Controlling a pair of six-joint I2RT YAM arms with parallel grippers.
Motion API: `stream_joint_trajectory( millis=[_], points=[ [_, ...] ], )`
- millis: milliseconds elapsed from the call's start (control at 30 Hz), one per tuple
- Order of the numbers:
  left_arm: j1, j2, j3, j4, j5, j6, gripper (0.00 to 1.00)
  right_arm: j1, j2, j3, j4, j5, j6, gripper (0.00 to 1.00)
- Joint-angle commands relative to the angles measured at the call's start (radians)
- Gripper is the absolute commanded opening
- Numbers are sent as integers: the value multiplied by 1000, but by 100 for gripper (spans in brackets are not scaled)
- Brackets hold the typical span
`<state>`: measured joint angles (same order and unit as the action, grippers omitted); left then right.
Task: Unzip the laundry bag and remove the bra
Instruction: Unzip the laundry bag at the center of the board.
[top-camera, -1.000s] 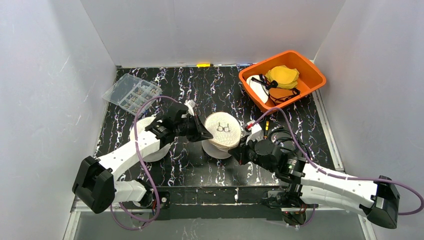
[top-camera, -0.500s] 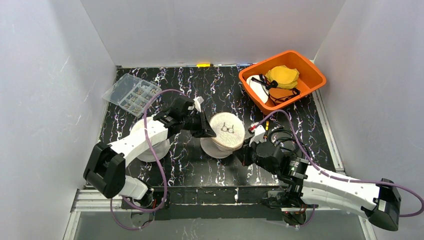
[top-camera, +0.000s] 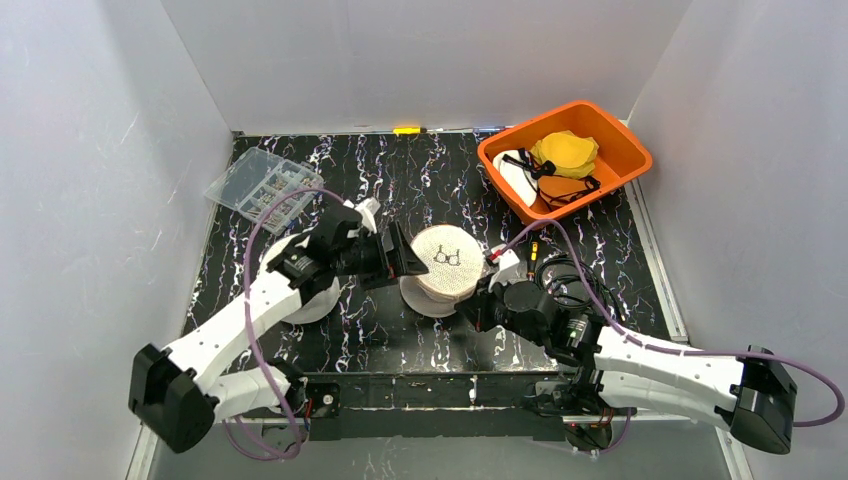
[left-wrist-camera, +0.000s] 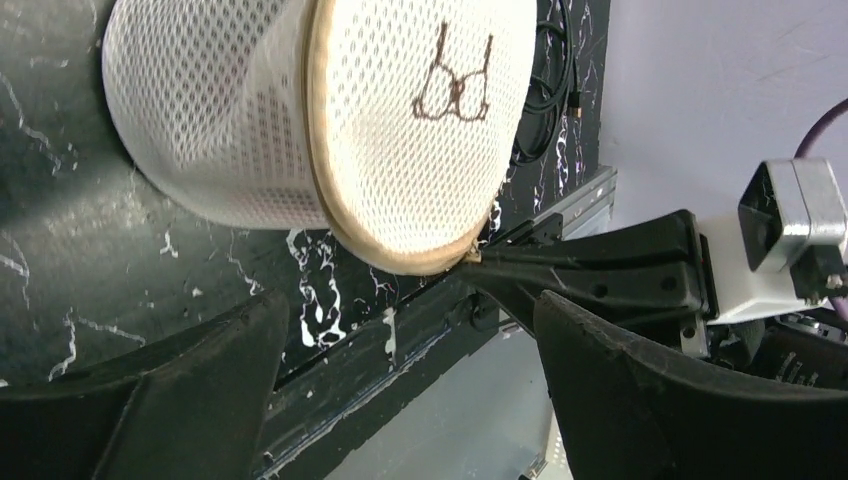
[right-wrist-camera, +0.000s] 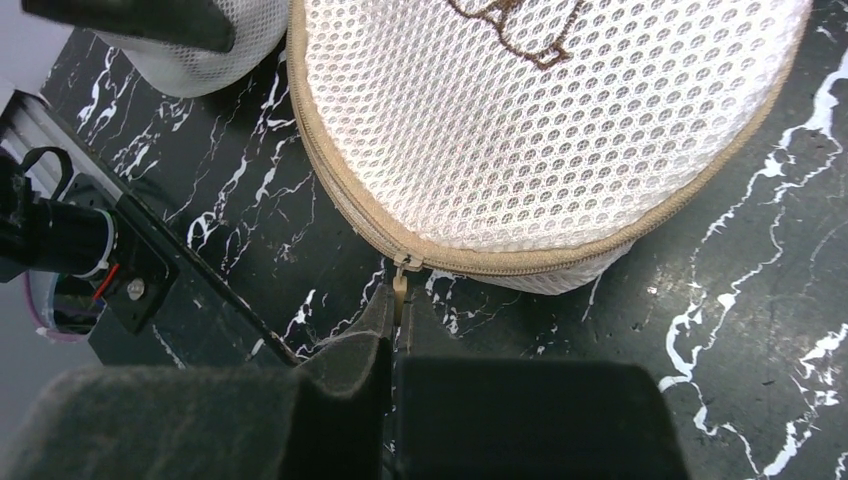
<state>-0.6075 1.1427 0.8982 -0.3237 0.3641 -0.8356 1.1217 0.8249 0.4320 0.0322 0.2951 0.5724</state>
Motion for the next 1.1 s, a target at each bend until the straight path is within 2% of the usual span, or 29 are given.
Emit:
stream_joint_trajectory(
  millis=[0,100,367,567,733,833,900,1067],
  points=[
    [-76,-103,-71,-82,-99,-90,91,3,33,50,106,-51,-8,1],
    [-131,-94,-68,-71,-146,-134,90,4,68,55,153,-86,-10,1],
    [-141,-2,-46,39,-141,-185,78,12,156,103,212,-170,-38,1],
    [-140,72,-47,92,-110,-201,71,16,151,107,227,-186,-45,1],
    [-141,92,-44,84,-141,-189,63,17,131,99,215,-177,-43,1],
    [-141,92,-34,72,-172,-181,51,17,106,94,185,-158,-40,1],
    [-140,93,-21,63,-188,-173,35,18,80,93,153,-143,-41,1],
    [-135,97,6,21,-232,-160,6,18,25,93,81,-104,-37,1]
  ],
)
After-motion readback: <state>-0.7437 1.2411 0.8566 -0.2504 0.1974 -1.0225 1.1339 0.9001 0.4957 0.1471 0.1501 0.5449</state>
